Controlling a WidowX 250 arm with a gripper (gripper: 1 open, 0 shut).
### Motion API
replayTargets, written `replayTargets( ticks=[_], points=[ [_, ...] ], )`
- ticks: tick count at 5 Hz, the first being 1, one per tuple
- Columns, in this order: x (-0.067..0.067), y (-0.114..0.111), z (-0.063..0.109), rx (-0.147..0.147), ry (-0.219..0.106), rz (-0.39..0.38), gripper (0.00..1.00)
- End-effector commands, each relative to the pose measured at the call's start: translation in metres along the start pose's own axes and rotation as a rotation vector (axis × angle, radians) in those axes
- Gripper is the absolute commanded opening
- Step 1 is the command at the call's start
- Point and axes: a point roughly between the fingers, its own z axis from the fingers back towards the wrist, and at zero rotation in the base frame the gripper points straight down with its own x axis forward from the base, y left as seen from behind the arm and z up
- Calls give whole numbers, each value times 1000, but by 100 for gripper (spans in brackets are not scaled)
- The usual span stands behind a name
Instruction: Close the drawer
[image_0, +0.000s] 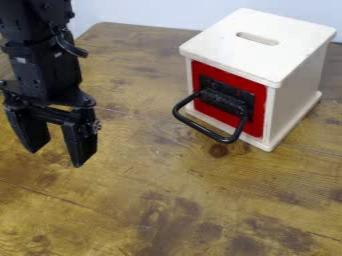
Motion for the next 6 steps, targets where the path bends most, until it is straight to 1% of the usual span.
replayTargets(
  ticks=[1,2,3,4,5,6],
  points=[
    [16,-13,-1,6,-163,25,100],
    [44,-33,10,-1,-224,-131,100],
    [82,-60,23,-6,-226,-291,100],
    [109,-92,22,-1,-235,-274,100],
    [109,-61,19,7,-248,-180,100],
    [111,-34,18,7,-256,-138,100]
  ],
)
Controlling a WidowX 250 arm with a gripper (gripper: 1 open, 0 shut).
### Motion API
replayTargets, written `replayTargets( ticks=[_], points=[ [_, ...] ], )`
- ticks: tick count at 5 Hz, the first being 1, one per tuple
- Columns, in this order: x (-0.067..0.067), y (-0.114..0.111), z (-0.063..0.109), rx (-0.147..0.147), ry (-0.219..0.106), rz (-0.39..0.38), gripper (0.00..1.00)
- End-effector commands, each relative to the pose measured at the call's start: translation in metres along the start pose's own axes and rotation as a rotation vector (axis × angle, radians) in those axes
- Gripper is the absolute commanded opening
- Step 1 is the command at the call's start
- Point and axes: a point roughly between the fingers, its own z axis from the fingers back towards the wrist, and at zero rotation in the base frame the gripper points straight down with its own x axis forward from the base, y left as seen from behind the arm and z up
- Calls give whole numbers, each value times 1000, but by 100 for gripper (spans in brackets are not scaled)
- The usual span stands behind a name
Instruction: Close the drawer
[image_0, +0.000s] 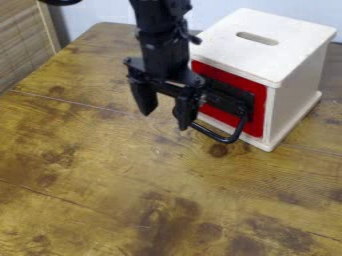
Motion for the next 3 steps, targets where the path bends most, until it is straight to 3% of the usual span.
replayTargets(
  ticks=[1,3],
  points=[
    [3,15,34,5,-107,24,100],
    [-9,25,23,6,-116,12,100]
  ],
)
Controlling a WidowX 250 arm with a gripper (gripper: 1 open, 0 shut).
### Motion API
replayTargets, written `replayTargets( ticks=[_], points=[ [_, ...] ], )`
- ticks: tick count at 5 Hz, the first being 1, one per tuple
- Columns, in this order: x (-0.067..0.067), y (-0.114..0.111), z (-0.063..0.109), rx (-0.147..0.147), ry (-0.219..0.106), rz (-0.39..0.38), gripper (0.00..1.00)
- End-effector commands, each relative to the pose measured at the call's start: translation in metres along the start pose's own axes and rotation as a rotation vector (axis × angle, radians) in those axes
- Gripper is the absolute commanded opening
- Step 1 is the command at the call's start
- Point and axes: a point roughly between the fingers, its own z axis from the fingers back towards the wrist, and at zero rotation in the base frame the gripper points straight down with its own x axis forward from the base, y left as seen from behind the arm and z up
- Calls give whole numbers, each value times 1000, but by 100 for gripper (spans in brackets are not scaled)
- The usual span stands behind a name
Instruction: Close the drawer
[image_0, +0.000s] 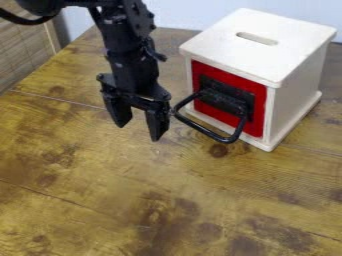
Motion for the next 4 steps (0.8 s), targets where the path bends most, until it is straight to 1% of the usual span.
replayTargets(
  ticks=[1,2,3,4],
  points=[
    [3,8,39,8,-81,-16,100],
    [1,10,23,13,-84,-8,100],
    [8,8,16,10,-70,-10,100],
    [9,18,20,3,-52,-26,100]
  ],
)
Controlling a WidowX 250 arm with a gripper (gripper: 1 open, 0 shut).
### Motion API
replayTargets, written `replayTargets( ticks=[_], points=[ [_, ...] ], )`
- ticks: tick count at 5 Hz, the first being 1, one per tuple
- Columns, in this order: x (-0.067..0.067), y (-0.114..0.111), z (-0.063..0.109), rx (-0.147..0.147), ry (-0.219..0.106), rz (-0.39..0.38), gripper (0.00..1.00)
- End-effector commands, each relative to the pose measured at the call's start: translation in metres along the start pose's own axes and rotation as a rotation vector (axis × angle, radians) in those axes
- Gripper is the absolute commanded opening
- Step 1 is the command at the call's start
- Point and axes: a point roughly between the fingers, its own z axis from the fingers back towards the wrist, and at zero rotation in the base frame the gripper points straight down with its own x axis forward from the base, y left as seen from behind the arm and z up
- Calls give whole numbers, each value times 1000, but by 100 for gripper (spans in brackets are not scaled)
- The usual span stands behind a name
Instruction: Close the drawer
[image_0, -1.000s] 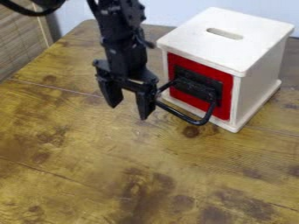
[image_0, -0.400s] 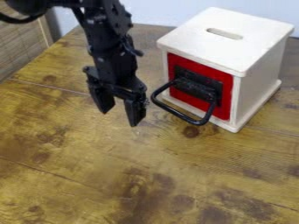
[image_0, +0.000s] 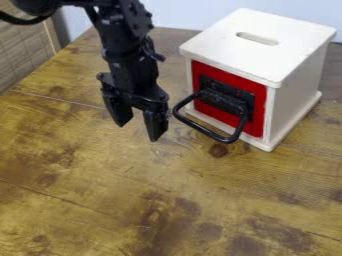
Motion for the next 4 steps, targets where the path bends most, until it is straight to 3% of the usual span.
replayTargets(
  ticks=[1,2,4],
  points=[
    [11,18,30,16,-73,-8,100],
    [13,24,31,13,-66,-30,100],
    [25,7,50,27,-82,-37,100]
  ],
)
